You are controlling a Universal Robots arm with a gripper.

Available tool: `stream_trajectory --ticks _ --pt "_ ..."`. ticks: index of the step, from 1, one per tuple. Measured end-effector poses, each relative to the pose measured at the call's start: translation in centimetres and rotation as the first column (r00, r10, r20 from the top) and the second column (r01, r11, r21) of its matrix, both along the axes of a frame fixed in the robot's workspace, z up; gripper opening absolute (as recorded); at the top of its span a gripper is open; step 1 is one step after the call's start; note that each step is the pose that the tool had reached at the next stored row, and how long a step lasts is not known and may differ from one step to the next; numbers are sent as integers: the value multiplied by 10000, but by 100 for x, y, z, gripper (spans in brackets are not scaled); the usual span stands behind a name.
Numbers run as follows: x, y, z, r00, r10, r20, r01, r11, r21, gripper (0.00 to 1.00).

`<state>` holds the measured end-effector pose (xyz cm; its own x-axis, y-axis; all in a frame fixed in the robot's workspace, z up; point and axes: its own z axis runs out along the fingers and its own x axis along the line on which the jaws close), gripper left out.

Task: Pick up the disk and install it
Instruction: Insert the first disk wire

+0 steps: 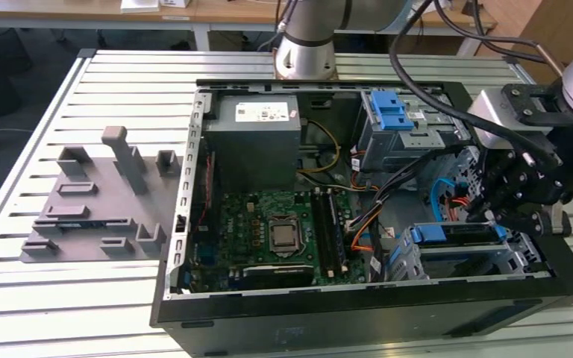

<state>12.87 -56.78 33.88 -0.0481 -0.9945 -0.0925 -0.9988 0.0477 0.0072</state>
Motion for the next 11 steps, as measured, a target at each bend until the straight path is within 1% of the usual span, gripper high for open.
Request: stream_trajectory --ticks 3,11 --pt "0 -41 -8 10000 0 0 0 10000 12 17" --pt "0 -55 -33 10000 3 0 -3 10000 14 17"
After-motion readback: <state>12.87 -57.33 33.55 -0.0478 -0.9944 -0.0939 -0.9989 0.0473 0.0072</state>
